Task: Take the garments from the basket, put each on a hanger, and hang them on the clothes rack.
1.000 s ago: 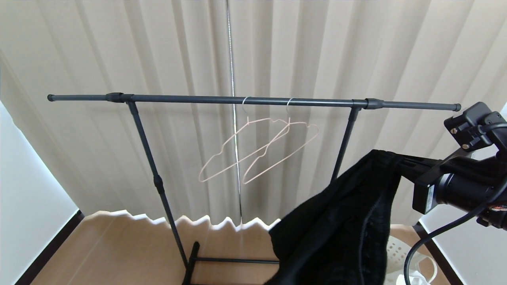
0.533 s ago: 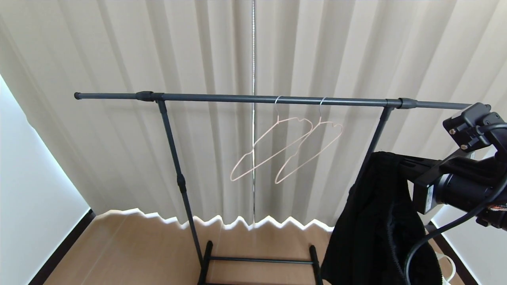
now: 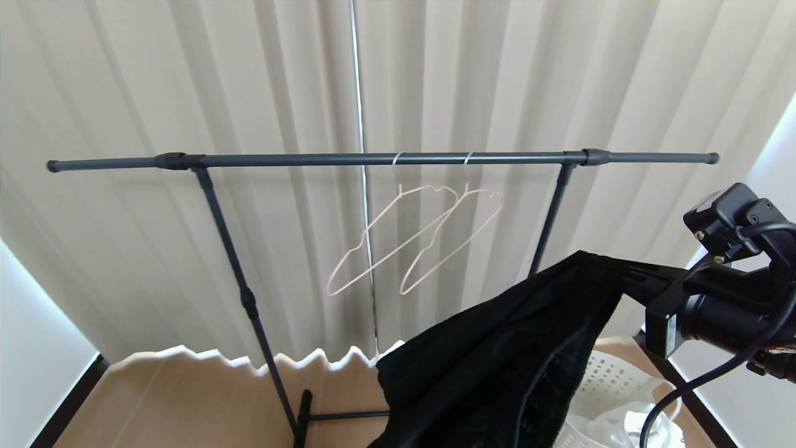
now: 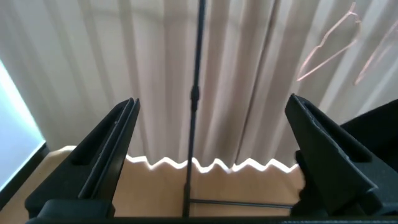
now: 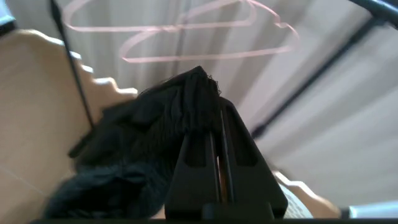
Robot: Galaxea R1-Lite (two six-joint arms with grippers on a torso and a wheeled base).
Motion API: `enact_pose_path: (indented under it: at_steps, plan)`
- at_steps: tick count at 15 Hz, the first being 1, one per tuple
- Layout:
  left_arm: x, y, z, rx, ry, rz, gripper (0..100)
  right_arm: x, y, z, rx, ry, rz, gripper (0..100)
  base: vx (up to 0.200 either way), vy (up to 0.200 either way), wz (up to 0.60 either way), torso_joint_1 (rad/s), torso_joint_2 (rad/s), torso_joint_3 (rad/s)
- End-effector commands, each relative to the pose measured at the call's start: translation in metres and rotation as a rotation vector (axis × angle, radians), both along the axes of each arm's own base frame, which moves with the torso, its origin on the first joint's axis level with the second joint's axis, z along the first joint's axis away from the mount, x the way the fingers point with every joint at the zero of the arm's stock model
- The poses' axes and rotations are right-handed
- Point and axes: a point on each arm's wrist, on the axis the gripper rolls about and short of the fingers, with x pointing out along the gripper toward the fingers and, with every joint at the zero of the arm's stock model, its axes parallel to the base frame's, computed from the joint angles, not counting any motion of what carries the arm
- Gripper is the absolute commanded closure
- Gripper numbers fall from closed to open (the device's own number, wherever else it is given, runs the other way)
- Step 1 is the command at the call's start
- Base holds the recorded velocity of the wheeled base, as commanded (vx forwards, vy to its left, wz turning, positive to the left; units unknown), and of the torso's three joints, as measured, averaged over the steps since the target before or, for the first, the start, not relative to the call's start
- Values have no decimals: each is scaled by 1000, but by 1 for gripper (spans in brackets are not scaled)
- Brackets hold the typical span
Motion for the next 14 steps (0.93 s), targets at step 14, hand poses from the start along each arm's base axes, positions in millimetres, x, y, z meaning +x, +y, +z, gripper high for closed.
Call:
enact_pose_path:
  at_steps: [14]
  plan:
    - [158, -52, 86, -114, 680, -476, 0, 98, 43, 29, 106, 545, -69, 100, 0, 0, 0, 0, 0, 0]
